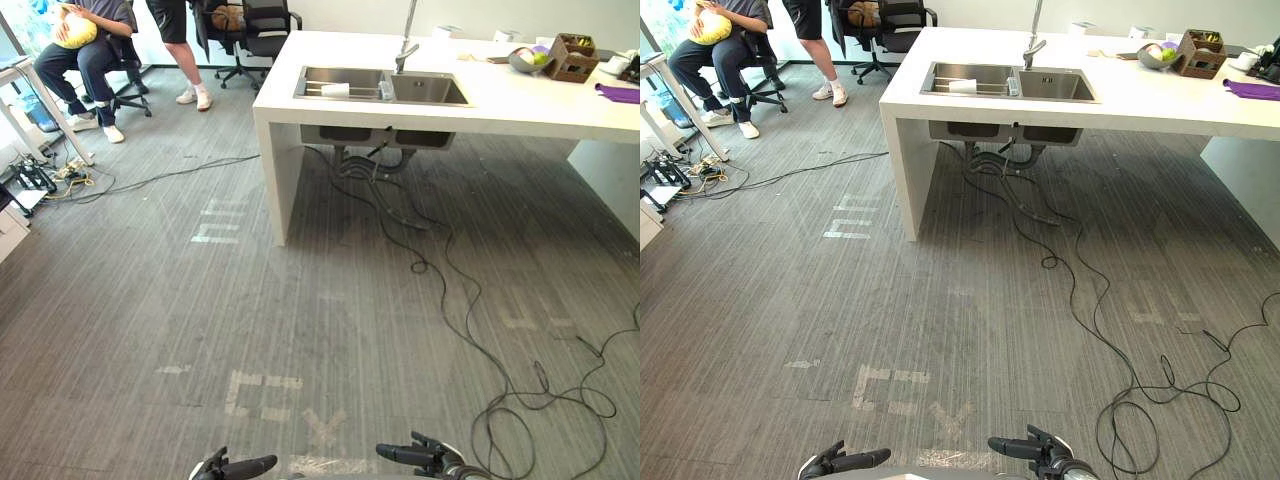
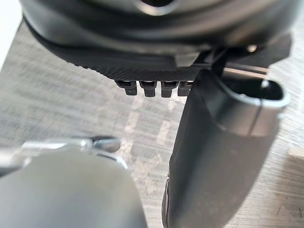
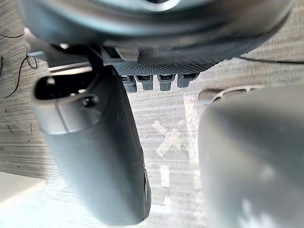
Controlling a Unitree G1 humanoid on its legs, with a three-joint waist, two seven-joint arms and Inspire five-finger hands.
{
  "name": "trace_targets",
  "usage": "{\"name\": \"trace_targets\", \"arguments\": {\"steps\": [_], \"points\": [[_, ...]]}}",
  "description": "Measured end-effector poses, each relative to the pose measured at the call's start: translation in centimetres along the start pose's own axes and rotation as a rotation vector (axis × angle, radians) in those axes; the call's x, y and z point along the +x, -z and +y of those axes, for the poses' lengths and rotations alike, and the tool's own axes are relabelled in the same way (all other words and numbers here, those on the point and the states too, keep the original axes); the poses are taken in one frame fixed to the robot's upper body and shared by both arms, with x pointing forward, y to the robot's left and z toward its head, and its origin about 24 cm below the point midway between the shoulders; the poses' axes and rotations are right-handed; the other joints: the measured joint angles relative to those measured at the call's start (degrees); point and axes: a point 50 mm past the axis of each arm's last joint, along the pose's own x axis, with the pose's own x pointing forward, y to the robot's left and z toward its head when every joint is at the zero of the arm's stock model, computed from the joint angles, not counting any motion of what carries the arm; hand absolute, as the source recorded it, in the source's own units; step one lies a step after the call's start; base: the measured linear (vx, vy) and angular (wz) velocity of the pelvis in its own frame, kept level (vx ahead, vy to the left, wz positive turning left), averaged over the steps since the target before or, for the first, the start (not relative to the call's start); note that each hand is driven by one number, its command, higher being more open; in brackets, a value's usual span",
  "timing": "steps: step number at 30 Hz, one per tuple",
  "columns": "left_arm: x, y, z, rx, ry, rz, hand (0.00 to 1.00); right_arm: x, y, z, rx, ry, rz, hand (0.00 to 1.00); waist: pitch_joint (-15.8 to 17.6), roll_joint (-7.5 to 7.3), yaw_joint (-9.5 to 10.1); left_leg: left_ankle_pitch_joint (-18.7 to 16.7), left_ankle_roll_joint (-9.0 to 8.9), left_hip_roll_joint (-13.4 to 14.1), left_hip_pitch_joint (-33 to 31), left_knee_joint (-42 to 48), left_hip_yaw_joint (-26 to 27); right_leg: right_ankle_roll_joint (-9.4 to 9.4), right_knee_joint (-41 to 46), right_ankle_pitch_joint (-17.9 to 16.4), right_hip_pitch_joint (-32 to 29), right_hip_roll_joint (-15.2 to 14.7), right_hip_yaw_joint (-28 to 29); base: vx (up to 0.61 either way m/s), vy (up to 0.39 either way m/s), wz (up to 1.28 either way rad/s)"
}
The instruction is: Walk over to the sink, pick up the cup, carry it to the dishwasher, place the cup inside the dishwasher, then close the dishwasher door
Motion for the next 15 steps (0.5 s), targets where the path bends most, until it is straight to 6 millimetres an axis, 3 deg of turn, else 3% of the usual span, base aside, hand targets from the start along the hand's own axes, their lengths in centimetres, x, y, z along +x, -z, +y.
{"name": "trace_targets", "arguments": {"steps": [6,15], "points": [[-0.1,0.2,0.2,-0.004,-0.035,-0.014,1.0,-0.1,0.8,0.3,0.132,-0.056,0.009,1.0,0.1,-0.29,-0.01,0.0,-0.01,0.0,0.1,0.0,0.0,-0.01,-0.8,0.0,0.6,0.1,-0.1,0.0,0.0,0.0],[-0.2,0.8,0.4,-0.062,-0.079,0.002,1.0,-0.1,1.1,0.4,0.144,-0.069,0.024,1.0,0.1,-0.31,0.0,-0.2,-0.21,0.3,0.4,0.0,0.1,-0.15,-1.2,0.1,1.0,0.4,0.0,0.0,-0.004,0.0]]}}
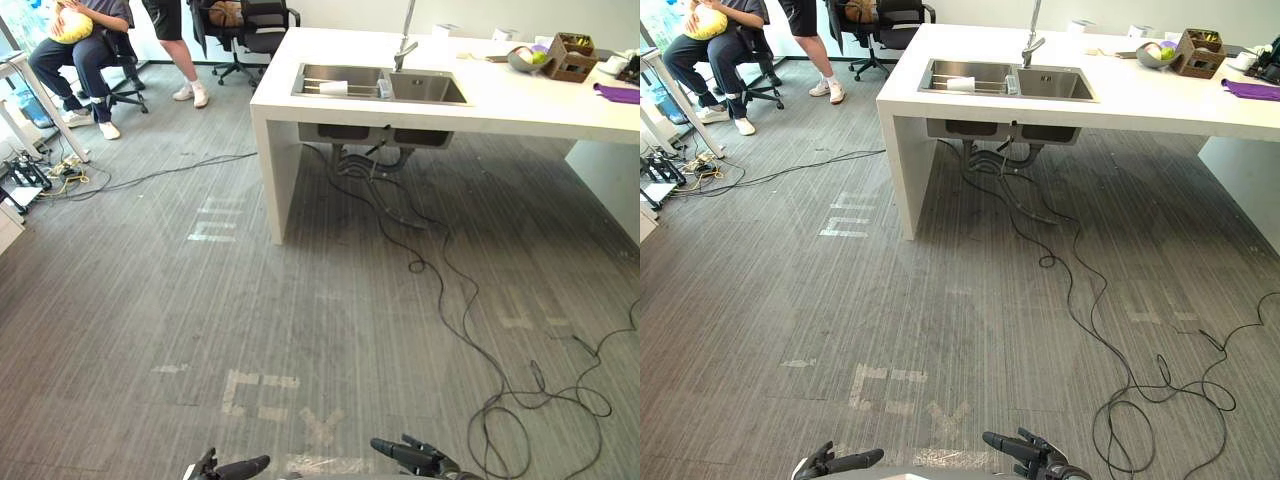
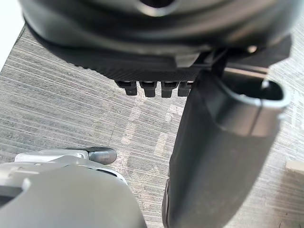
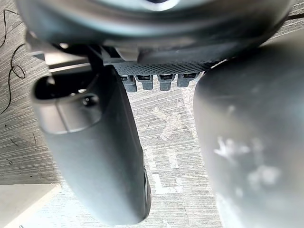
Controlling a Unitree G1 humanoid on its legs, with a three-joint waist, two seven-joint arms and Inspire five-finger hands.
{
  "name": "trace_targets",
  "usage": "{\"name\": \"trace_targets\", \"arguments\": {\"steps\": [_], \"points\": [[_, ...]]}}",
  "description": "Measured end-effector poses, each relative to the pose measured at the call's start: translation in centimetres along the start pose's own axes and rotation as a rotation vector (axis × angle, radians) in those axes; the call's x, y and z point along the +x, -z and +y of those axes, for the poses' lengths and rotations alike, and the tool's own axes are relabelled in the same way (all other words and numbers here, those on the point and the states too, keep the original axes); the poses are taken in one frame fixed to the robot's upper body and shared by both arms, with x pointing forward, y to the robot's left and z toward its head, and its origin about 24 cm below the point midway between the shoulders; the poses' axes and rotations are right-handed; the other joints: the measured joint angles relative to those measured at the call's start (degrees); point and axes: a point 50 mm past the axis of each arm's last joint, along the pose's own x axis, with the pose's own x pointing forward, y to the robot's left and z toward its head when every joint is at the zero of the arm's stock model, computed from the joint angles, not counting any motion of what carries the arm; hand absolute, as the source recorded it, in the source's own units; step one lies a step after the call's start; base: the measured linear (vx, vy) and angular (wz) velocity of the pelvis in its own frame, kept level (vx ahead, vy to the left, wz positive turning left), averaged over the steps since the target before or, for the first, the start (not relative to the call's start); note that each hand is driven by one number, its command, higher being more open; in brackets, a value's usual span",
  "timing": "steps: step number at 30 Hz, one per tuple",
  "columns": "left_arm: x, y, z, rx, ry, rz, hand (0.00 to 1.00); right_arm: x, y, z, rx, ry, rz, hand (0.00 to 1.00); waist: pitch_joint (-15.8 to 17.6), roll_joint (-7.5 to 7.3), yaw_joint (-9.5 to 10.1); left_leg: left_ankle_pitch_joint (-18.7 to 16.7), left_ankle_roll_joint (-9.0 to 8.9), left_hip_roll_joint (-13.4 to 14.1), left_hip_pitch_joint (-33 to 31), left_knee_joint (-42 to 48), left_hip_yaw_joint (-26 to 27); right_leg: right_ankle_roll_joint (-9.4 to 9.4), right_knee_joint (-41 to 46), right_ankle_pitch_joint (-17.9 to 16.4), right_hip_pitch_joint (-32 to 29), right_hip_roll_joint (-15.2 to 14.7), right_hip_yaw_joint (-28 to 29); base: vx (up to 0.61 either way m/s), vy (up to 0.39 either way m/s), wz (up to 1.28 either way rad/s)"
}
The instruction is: Walk over to the sink, pick up the cup, carry it to the dishwasher, place the cup inside the dishwasher, then close the dishwasher door
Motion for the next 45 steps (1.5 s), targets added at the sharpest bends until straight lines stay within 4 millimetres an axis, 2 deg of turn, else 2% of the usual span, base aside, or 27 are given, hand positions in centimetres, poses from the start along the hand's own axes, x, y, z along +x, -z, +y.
{"name": "trace_targets", "arguments": {"steps": [9,11,12,13,14,15,18,20,21,23,25,27,28,29,30,31,32,33,34,35,36,39,41,42,43,44,45], "points": [[-0.1,1.3,0.2,-0.171,0.002,0.094,1.0,-0.1,0.2,-0.1,0.023,-0.004,-0.031,1.0,-0.1,0.0,0.74,-0.5,0.23,-0.2,0.5,0.0,-0.3,0.61,1.8,-1.5,0.0,-0.4,-0.3,-0.02,-0.017,0.02],[-0.2,1.7,0.4,-0.184,-0.002,0.118,1.0,-0.4,0.2,-0.4,0.058,-0.011,-0.072,1.0,-0.4,-0.54,0.56,-1.5,1.15,-0.6,1.0,0.1,-0.6,2.51,10.8,-6.4,-3.0,-2.4,-1.6,0.01,0.028,0.34],[-0.2,1.8,0.6,-0.204,-0.009,0.13,1.0,-0.7,0.1,-0.7,0.096,-0.019,-0.113,1.0,-0.6,-1.11,0.66,-1.9,1.74,-1.3,1.5,0.1,-1.0,4.01,20.3,-9.2,-6.3,-4.8,-2.5,0.04,0.073,0.41],[-0.3,2.1,0.9,-0.235,-0.02,0.145,1.0,-0.9,-0.4,-0.8,0.139,-0.031,-0.165,1.0,-0.6,-1.35,0.76,-2.2,2.22,-2.0,1.6,0.2,-1.4,3.25,32.2,-10.6,-11.7,-7.7,-2.9,0.05,0.077,0.34],[-0.3,2.1,1.1,-0.248,-0.026,0.149,1.0,-0.9,-0.9,-0.8,0.156,-0.034,-0.191,1.0,-0.5,-1.43,0.74,-2.3,2.45,-2.3,2.0,0.2,-1.4,2.47,37.7,-10.2,-14.0,-9.0,-3.0,0.06,0.074,0.17],[-0.4,2.3,1.4,-0.244,-0.047,0.155,1.0,-0.9,-1.3,-0.7,0.19,-0.038,-0.213,1.0,-0.2,-1.93,0.64,-2.4,3.49,-2.6,3.3,0.4,-1.6,0.42,44.8,-11.3,-17.1,-10.3,-3.0,0.1,0.051,0.08],[-0.6,3.2,1.7,-0.279,-0.109,0.194,1.0,-0.7,-1.1,-0.4,0.231,-0.043,-0.209,1.0,-0.1,-1.79,0.46,-3.8,3.43,-2.0,5.2,1.0,-1.9,1.4,40.8,-13.6,-18.0,-8.0,-2.4,0.13,0.033,0.03],[-0.7,3.7,1.5,-0.334,-0.151,0.22,1.0,-0.6,-1.7,-0.2,0.257,-0.052,-0.228,1.0,0.5,-0.87,-0.05,-5.6,3.58,-0.2,5.7,1.3,-2.1,0.54,31.8,-12.6,-20.5,-3.1,-4.2,0.18,-0.021,-0.03],[-0.7,3.8,1.5,-0.337,-0.158,0.227,1.0,-0.5,-1.7,-0.1,0.266,-0.057,-0.232,1.0,0.7,-0.56,-0.26,-6.1,3.33,0.5,5.8,1.6,-2.1,0.25,29.3,-11.3,-21.4,-1.8,-4.8,0.21,-0.044,0.01],[-0.7,3.7,1.5,-0.337,-0.169,0.23,1.0,-0.5,-1.6,0.2,0.28,-0.073,-0.233,1.0,1.7,-0.55,-0.45,-8.5,2.47,1.8,7.1,2.7,-2.8,0.09,18.1,-3.2,-24.8,1.8,-5.2,0.31,-0.071,0.15],[-0.6,3.4,1.7,-0.351,-0.176,0.222,1.0,-0.6,0.0,0.1,0.311,-0.064,-0.182,1.0,2.4,-1.34,-0.27,-11.3,0.75,0.9,9.0,4.9,-4.1,0.68,13.3,0.3,-25.7,0.8,-5.0,0.43,-0.127,0.43],[-0.7,3.8,1.8,-0.382,-0.19,0.229,1.0,-0.9,1.1,-0.4,0.337,-0.043,-0.153,1.0,2.4,-1.35,-0.44,-16.1,0.21,0.2,11.0,8.3,-5.4,-0.42,14.8,0.5,-26.0,-1.2,-5.1,0.42,-0.136,0.39],[-0.8,3.9,1.6,-0.405,-0.192,0.225,1.0,-0.9,1.2,-0.7,0.342,-0.035,-0.152,1.0,2.0,-0.82,-0.78,-20.3,0.45,0.7,11.3,11.1,-6.1,-3.81,18.8,0.9,-27.0,-1.8,-5.3,0.55,-0.202,0.33],[-1.0,4.5,1.0,-0.421,-0.187,0.24,1.0,-1.2,0.8,-1.4,0.335,-0.027,-0.153,1.0,0.3,1.88,-1.81,-22.7,-0.39,3.4,11.5,11.8,-6.4,-6.39,24.3,0.8,-29.1,-0.8,-6.8,0.7,-0.241,0.34],[-1.1,4.8,0.9,-0.426,-0.188,0.246,1.0,-1.2,0.7,-1.5,0.334,-0.029,-0.15,1.0,-0.5,2.22,-2.01,-22.8,-0.7,3.6,11.4,14.0,-6.1,-7.13,25.1,1.0,-29.2,-0.4,-7.4,0.65,-0.253,0.11],[-0.9,4.5,0.5,-0.429,-0.179,0.234,1.0,-1.2,0.5,-1.6,0.338,-0.024,-0.145,1.0,-0.5,2.8,-1.53,-23.1,-0.88,5.3,7.2,25.9,-4.6,-9.54,26.6,-1.1,-28.5,1.0,-7.5,0.54,-0.223,-0.04],[-0.9,4.3,0.3,-0.424,-0.17,0.227,1.0,-1.3,0.2,-1.8,0.328,-0.02,-0.148,1.0,-0.4,3.49,-1.56,-21.8,-2.46,6.9,4.1,33.2,-3.8,-9.93,25.3,-1.9,-27.0,2.2,-7.6,0.65,-0.289,-0.14],[-0.9,4.3,-0.2,-0.404,-0.157,0.22,1.0,-1.4,-0.5,-1.8,0.307,-0.029,-0.171,1.0,-0.4,4.91,-1.53,-16.1,-5.13,10.5,-1.8,47.9,-3.1,-9.85,22.6,-2.8,-23.6,4.9,-7.5,0.65,-0.254,-0.31],[-0.9,4.2,-0.5,-0.396,-0.153,0.194,1.0,-1.4,-1.2,-1.6,0.287,-0.041,-0.189,1.0,-0.3,5.93,-1.22,-15.6,-5.77,14.3,-6.6,61.0,-1.0,-10.75,19.8,-3.5,-20.1,8.0,-6.3,0.66,-0.237,-0.45],[-0.9,3.7,-0.5,-0.399,-0.156,0.161,1.0,-1.3,-1.4,-1.3,0.272,-0.043,-0.189,1.0,0.1,5.91,-0.97,-15.7,-5.65,15.7,-8.2,65.7,-0.3,-11.27,18.5,-3.8,-17.9,9.2,-5.5,0.9,-0.284,-0.82],[-0.5,1.2,-0.5,-0.275,-0.148,0.02,1.0,-1.0,-1.7,-0.6,0.255,-0.061,-0.19,1.0,1.2,4.64,0.23,-15.8,-5.76,15.7,-12.1,71.5,-0.3,-11.7,14.5,-4.6,-10.9,10.6,-2.8,0.75,-0.232,-0.68],[-0.7,-3.0,-1.2,-0.124,-0.119,-0.197,1.0,-0.7,-3.3,1.0,0.212,-0.117,-0.232,1.0,2.2,3.7,0.97,-16.7,-6.29,14.2,-18.8,68.1,0.3,-11.65,10.6,-4.6,-6.1,10.6,0.0,0.47,-0.137,-0.56],[-2.2,-8.9,-3.2,-0.016,-0.067,-0.497,1.0,-0.5,-5.1,2.6,0.174,-0.162,-0.276,1.0,3.1,2.77,1.48,-17.3,-5.41,12.4,-24.1,51.6,3.3,-10.97,7.8,-5.0,-3.3,9.3,2.2,0.43,-0.065,-0.48],[-2.8,-10.3,-3.9,0.011,-0.051,-0.577,1.0,-0.4,-5.5,3.0,0.162,-0.171,-0.282,1.0,3.6,2.56,1.51,-17.0,-5.54,11.2,-24.3,46.1,4.1,-10.44,7.3,-5.3,-2.2,8.6,2.6,0.48,0.011,-0.35],[-4.5,-12.7,-5.5,0.067,-0.023,-0.742,1.0,-0.4,-5.7,3.5,0.137,-0.185,-0.285,1.0,4.1,2.09,1.5,-15.2,-5.75,8.8,-24.2,34.4,5.0,-9.27,6.4,-6.1,-0.3,7.3,3.5,0.39,0.044,-0.27],[-6.6,-14.6,-7.3,0.096,0.013,-0.906,1.0,-0.4,-5.8,3.5,0.126,-0.188,-0.288,1.0,3.9,2.58,1.5,-10.7,-6.18,6.7,-23.6,22.3,5.0,-7.99,5.4,-7.0,1.3,6.7,4.6,0.38,0.073,-0.29],[-7.7,-15.4,-8.0,0.098,0.026,-0.987,1.0,-0.5,-5.8,3.3,0.121,-0.183,-0.287,1.0,3.7,3.26,1.54,-8.7,-6.27,6.5,-23.6,17.8,4.9,-7.35,4.8,-7.4,2.1,6.9,5.1,0.31,0.112,-0.37]]}}
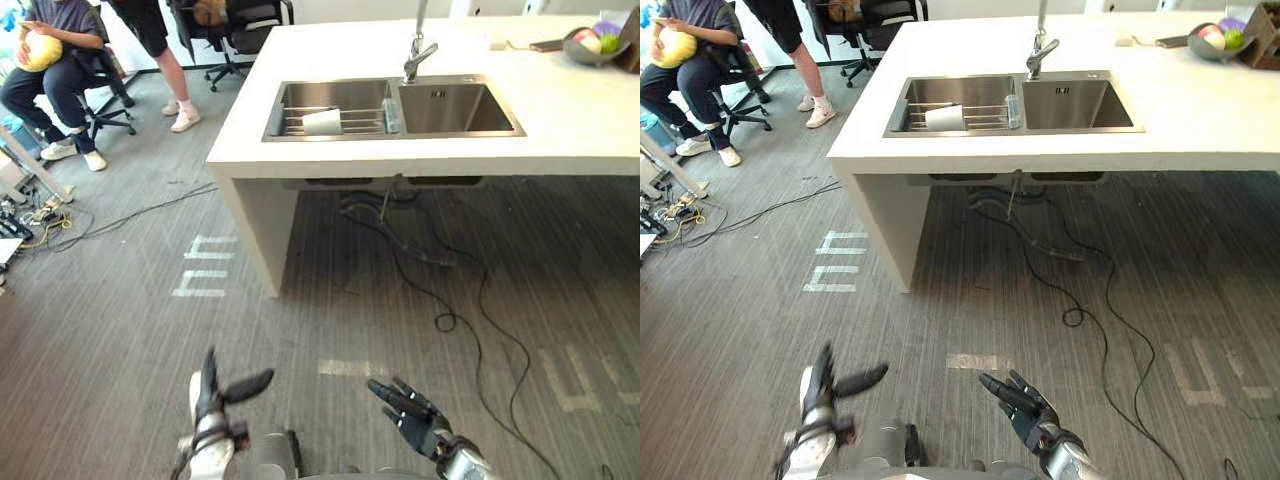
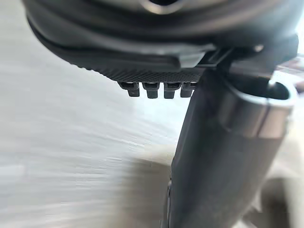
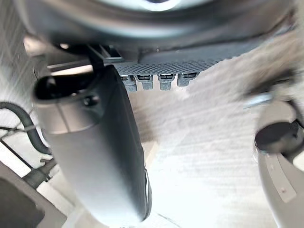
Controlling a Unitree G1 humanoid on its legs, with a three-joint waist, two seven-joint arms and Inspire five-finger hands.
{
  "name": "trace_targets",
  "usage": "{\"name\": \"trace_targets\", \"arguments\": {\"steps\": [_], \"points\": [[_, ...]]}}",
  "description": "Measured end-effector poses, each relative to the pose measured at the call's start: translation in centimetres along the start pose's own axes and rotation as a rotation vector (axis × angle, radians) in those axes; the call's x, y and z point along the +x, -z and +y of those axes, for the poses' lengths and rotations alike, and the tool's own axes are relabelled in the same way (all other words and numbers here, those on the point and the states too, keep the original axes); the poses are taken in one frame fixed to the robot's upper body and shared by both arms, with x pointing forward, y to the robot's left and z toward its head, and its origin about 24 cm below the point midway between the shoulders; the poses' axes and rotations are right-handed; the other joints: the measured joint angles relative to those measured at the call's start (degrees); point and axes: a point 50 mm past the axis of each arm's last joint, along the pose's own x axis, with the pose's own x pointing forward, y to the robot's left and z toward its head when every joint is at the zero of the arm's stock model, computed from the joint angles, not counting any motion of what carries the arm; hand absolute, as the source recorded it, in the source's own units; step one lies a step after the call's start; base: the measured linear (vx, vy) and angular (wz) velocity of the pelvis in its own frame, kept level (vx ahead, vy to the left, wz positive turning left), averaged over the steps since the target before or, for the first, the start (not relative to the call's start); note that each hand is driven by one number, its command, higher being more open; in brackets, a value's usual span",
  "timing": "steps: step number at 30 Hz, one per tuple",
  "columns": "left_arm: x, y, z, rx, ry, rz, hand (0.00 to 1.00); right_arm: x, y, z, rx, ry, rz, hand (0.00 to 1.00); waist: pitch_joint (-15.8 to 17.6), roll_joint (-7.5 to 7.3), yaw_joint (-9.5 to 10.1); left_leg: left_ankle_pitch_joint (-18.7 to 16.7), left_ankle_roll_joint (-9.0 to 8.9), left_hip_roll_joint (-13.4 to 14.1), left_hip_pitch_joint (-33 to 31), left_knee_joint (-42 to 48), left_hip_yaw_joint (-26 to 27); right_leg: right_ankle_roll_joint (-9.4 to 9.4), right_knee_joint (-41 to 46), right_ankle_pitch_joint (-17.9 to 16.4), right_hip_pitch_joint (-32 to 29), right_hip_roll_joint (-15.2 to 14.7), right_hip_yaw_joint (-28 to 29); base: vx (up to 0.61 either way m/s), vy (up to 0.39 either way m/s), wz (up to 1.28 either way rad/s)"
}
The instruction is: Walk over to the sink, pick up the cup, carry it to the dishwasher, place the cup inside the dishwasher, then close the dishwasher door
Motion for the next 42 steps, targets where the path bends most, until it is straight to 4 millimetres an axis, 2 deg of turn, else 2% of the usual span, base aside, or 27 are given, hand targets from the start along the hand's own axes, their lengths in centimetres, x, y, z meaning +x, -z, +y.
{"name": "trace_targets", "arguments": {"steps": [1,2,3,4,5,6,7,9,10,11,12,13,14,15,17,18,19,20,21,22,23,24,26,30,34,36,42], "points": [[0.3,-2.8,-0.9,-0.009,-0.003,-0.165,1.0,-0.1,0.1,-0.2,0.001,0.008,0.005,1.0,0.0,1.25,0.13,2.2,0.35,-0.2,-0.4,-4.3,-0.2,0.33,-1.0,-1.2,1.9,0.7,1.2,0.49,0.219,-0.51],[0.6,-4.9,-1.1,0.004,-0.038,-0.305,1.0,-0.2,0.7,-0.5,0.0,0.024,0.025,1.0,-0.1,1.41,0.19,6.5,2.5,-0.5,-0.5,-4.2,-0.9,0.61,-1.0,-3.0,3.8,0.4,2.6,0.51,0.24,-0.54],[0.7,-5.7,-1.1,0.016,-0.063,-0.361,1.0,-0.3,1.3,-0.4,0.005,0.028,0.04,1.0,-0.4,1.21,0.26,9.1,4.02,-1.0,0.1,-4.2,-0.9,1.42,-0.8,-3.8,4.6,-0.2,3.1,0.66,0.298,-0.48],[0.8,-7.8,-1.1,0.039,-0.133,-0.501,1.0,-0.9,2.2,-1.1,-0.008,0.052,0.061,1.0,-1.5,1.28,-0.05,15.8,7.32,-2.0,1.0,-5.2,-0.6,3.76,0.5,-5.3,4.9,-1.5,4.1,0.41,0.172,-0.28],[0.9,-8.7,-1.0,0.045,-0.158,-0.558,1.0,-1.0,2.5,-1.3,-0.005,0.063,0.07,1.0,-1.6,0.94,-0.21,16.2,7.12,-2.8,1.5,-5.1,0.1,4.8,1.8,-6.4,4.8,-2.8,4.1,0.51,0.198,-0.18],[1.0,-10.1,-1.1,0.044,-0.189,-0.636,1.0,-1.1,3.0,-1.6,0.001,0.078,0.087,1.0,-1.6,0.27,-0.18,15.2,8.14,-4.3,2.6,-5.9,0.4,6.0,5.0,-7.2,3.6,-4.4,3.8,0.4,0.148,-0.03],[1.0,-11.9,-1.0,0.025,-0.212,-0.727,1.0,-1.3,3.0,-1.9,0.017,0.094,0.076,1.0,-1.7,0.12,-0.16,14.8,8.49,-5.6,4.4,-7.3,0.6,6.5,11.6,-7.5,1.2,-6.0,3.2,0.59,0.226,0.11],[1.1,-14.3,-0.2,0.011,-0.235,-0.844,1.0,-1.3,3.2,-1.8,0.051,0.105,0.062,1.0,-2.0,-0.98,-0.4,12.2,8.63,-7.1,8.3,-8.2,0.3,8.39,25.1,-6.3,-2.4,-8.6,-0.7,0.51,0.191,0.14],[0.7,-15.8,0.8,-0.004,-0.256,-0.928,1.0,-1.1,3.3,-1.4,0.056,0.099,0.062,1.0,-2.5,-2.38,-0.37,9.9,8.77,-8.0,11.2,-8.2,-0.1,10.59,36.3,-2.8,-5.7,-11.7,-4.7,0.45,0.145,0.07],[0.4,-16.6,1.1,-0.014,-0.265,-0.97,1.0,-1.1,3.3,-1.3,0.058,0.095,0.058,1.0,-2.7,-2.88,-0.38,8.8,8.78,-8.2,12.6,-8.2,-0.4,9.71,42.2,1.0,-7.7,-13.7,-6.7,0.56,0.161,0.08],[-0.3,-18.1,1.6,-0.058,-0.276,-1.047,1.0,-1.0,2.8,-1.4,0.053,0.098,0.04,1.0,-2.7,-3.19,-0.62,7.0,8.92,-8.2,15.9,-8.6,-0.9,6.95,54.2,6.3,-11.5,-18.7,-10.1,0.45,0.113,0.04],[-0.9,-19.2,2.2,-0.097,-0.295,-1.11,1.0,-0.8,2.1,-1.3,0.044,0.096,0.019,1.0,-2.8,-2.95,-0.73,5.2,9.07,-7.8,18.8,-8.5,-0.9,2.3,64.5,3.1,-15.8,-23.7,-13.1,0.44,0.092,0.05],[-1.1,-19.5,2.3,-0.11,-0.299,-1.131,1.0,-0.7,1.9,-1.2,0.039,0.095,0.011,1.0,-3.1,-2.41,-0.87,4.6,9.06,-7.2,19.8,-8.5,-1.2,1.47,67.1,1.8,-17.5,-25.2,-14.3,0.4,0.051,0.22],[-1.3,-20.3,2.0,-0.134,-0.282,-1.18,1.0,-0.4,1.4,-0.8,0.033,0.085,-0.006,1.0,-3.5,-1.67,-1.03,4.3,9.04,-5.4,22.0,-9.5,-1.4,2.27,66.4,-0.9,-21.2,-26.9,-16.6,0.38,0.008,0.37],[-1.1,-20.8,1.8,-0.131,-0.248,-1.196,1.0,0.1,1.1,0.1,0.026,0.067,-0.01,1.0,-3.3,-1.07,-1.22,3.7,7.84,-3.2,24.2,-10.7,-1.1,3.78,58.6,-2.4,-23.9,-26.2,-18.3,0.32,-0.025,0.29],[-1.0,-20.8,1.8,-0.127,-0.234,-1.192,1.0,0.4,1.0,0.7,0.026,0.05,-0.008,1.0,-3.3,-1.14,-1.21,2.5,5.85,-1.9,25.3,-10.8,-0.4,4.32,51.9,-2.6,-24.9,-25.2,-19.1,0.35,-0.127,0.02],[-0.3,-20.4,1.9,-0.091,-0.208,-1.158,1.0,0.7,1.6,1.7,0.049,0.034,0.005,1.0,-3.8,-2.06,-0.81,1.0,3.45,-1.1,27.5,-11.4,0.6,5.09,38.4,-1.9,-26.3,-23.4,-19.7,0.35,-0.165,-0.09],[0.0,-20.1,1.9,-0.077,-0.196,-1.134,1.0,0.8,1.9,2.0,0.047,0.027,0.017,1.0,-4.1,-2.55,-0.68,0.4,2.56,-1.1,28.2,-11.4,1.0,5.2,32.6,-0.3,-26.5,-22.4,-19.5,0.43,-0.266,-0.14],[0.7,-19.5,1.8,-0.039,-0.168,-1.082,1.0,0.7,2.6,2.6,0.043,0.013,0.044,1.0,-5.0,-4.49,-0.78,-0.7,0.89,-2.0,29.5,-11.4,1.0,3.77,21.8,8.0,-26.9,-20.4,-17.2,0.36,-0.291,-0.02],[1.1,-18.9,1.5,-0.004,-0.147,-1.046,1.0,0.7,2.9,2.8,0.048,0.011,0.061,1.0,-5.5,-5.05,-1.1,-1.8,0.08,-2.7,30.4,-11.2,0.9,5.1,19.9,11.1,-27.1,-19.9,-14.9,0.42,-0.323,-0.15],[1.5,-18.0,0.3,0.002,-0.106,-0.973,1.0,0.7,2.3,2.4,0.042,0.033,0.056,1.0,-5.6,-2.01,-0.96,-2.6,-0.94,0.1,30.0,-9.7,1.4,4.63,19.0,11.5,-26.4,-17.0,-13.1,0.32,-0.241,-0.07],[1.5,-17.8,-0.4,0.008,-0.075,-0.955,1.0,0.7,2.0,2.2,0.036,0.039,0.053,1.0,-5.5,-1.41,-1.18,-3.0,-1.4,1.0,29.5,-8.7,1.2,4.79,17.7,11.4,-25.6,-15.9,-12.7,0.26,-0.193,-0.17],[1.1,-17.4,-2.9,0.052,0.074,-0.931,1.0,0.7,1.9,1.8,0.028,0.051,0.076,1.0,-5.5,-0.08,-1.61,-3.3,-1.48,4.3,30.3,-7.8,1.5,4.36,11.9,12.2,-22.1,-11.4,-13.5,0.21,-0.171,-0.11],[1.4,-16.8,-3.8,0.182,0.2,-0.882,1.0,0.2,1.7,0.6,0.003,0.076,0.1,1.0,-5.4,0.09,-1.99,-3.2,-1.29,5.1,30.6,-6.2,4.0,4.23,-2.6,19.5,-15.7,-7.0,-12.6,0.08,-0.055,-0.25],[2.6,-16.1,-3.4,0.344,0.28,-0.794,1.0,0.0,1.7,0.0,-0.034,0.085,0.141,1.0,-5.1,0.51,-2.21,-4.4,-0.97,4.3,30.6,-6.3,4.5,4.24,-5.3,21.4,-15.4,-7.0,-11.2,-0.07,0.067,-0.13],[3.1,-16.5,-3.8,0.405,0.332,-0.779,1.0,0.1,1.5,0.2,-0.037,0.073,0.138,1.0,-4.5,0.68,-2.33,-6.2,-1.61,4.6,30.6,-7.3,4.7,4.25,-5.4,22.0,-15.9,-6.7,-11.3,-0.14,0.037,0.03],[5.2,-17.2,-4.0,0.54,0.357,-0.749,1.0,0.3,1.3,0.9,-0.067,0.035,0.137,1.0,-4.2,0.49,-3.45,-6.4,-1.2,3.0,30.0,-7.1,6.9,4.7,-5.4,22.3,-17.8,-7.7,-8.6,-0.09,0.023,-0.18]]}}
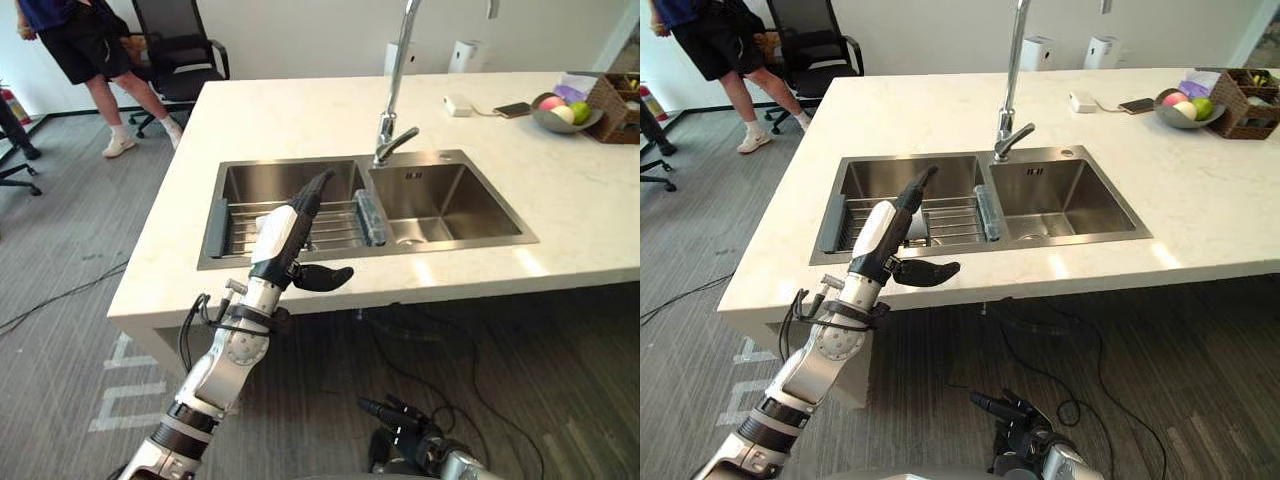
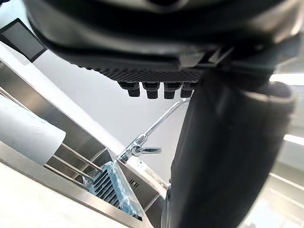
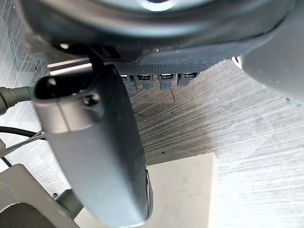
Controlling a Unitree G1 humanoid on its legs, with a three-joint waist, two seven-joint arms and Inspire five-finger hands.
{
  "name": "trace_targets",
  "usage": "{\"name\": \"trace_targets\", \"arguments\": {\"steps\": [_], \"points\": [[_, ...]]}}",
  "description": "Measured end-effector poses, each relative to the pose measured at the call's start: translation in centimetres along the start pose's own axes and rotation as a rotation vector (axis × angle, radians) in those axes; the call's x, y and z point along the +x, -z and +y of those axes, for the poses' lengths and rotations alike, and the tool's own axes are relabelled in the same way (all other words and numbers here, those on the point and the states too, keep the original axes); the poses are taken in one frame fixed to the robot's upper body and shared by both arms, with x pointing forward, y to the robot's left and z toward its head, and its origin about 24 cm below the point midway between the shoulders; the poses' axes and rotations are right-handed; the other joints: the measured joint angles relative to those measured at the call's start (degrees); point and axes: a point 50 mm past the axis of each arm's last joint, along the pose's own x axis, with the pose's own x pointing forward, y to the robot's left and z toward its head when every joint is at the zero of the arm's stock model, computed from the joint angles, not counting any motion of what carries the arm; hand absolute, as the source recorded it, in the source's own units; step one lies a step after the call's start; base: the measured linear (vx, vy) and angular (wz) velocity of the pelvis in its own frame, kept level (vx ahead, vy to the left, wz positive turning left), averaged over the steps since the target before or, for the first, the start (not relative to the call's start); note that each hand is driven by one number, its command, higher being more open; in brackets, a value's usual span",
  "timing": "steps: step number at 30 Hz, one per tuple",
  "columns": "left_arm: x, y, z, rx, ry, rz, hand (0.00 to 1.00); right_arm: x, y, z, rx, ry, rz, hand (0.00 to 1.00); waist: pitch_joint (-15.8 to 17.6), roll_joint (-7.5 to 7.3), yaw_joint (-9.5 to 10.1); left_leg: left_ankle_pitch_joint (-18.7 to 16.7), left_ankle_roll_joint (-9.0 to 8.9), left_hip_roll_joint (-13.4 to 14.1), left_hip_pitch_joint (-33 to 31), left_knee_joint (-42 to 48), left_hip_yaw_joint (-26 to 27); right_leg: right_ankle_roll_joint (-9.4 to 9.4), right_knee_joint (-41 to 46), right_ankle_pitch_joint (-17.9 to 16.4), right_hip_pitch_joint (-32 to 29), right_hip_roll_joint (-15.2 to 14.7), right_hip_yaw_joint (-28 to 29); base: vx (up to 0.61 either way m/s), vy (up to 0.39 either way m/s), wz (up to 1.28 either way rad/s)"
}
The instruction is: Walk over to the sink, pick up the cup, carry it to the dishwasher, place the cup inside the dishwasher, then close the dishwasher door
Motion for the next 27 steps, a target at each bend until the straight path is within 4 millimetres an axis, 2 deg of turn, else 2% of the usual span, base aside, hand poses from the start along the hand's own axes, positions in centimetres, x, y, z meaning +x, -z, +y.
{"name": "trace_targets", "arguments": {"steps": [7,10,13,16,19,27], "points": [[4.3,0.6,2.3,0.09,-0.027,0.059,1.0,0.4,-0.9,0.3,-0.016,-0.02,-0.002,1.0,1.3,1.22,-3.0,0.8,-1.32,0.8,-0.1,-1.1,0.2,-0.25,0.0,0.4,-0.8,0.9,-0.3,0.05,0.013,-0.01],[5.5,0.7,2.8,0.106,-0.008,0.091,1.0,0.4,-1.1,0.2,-0.021,-0.016,-0.005,1.0,1.5,1.57,-3.16,1.3,-1.61,0.2,0.0,-1.1,0.4,-0.22,0.0,0.4,-0.7,0.7,0.2,0.03,0.023,-0.05],[5.8,1.3,3.0,0.108,0.007,0.128,1.0,0.4,-1.2,0.2,-0.024,-0.015,-0.005,1.0,1.5,1.57,-3.5,1.6,-1.59,-0.4,0.1,-1.1,0.5,-0.22,0.0,0.4,-0.7,0.3,0.6,-0.02,0.014,-0.02],[6.3,3.3,3.2,0.119,0.041,0.249,1.0,0.4,-1.3,0.3,-0.03,-0.019,-0.002,1.0,1.5,1.56,-3.9,1.6,-1.58,-0.6,0.2,-1.1,0.6,-0.2,0.0,0.4,-0.8,0.2,0.9,-0.06,0.001,-0.02],[5.8,5.1,3.2,0.123,0.059,0.354,1.0,0.5,-1.3,0.5,-0.036,-0.028,-0.001,1.0,1.6,1.54,-4.31,1.6,-1.57,-0.5,0.1,-1.4,1.1,-0.33,0.0,0.3,-1.5,0.3,1.3,-0.05,-0.015,-0.07],[7.1,6.0,4.7,0.166,0.031,0.432,1.0,0.6,-1.6,1.1,-0.047,-0.054,-0.009,1.0,2.0,1.66,-4.88,1.5,-1.76,0.3,0.1,-2.3,3.5,-0.6,0.0,0.4,-2.9,1.5,2.7,-0.05,-0.032,-0.13]]}}
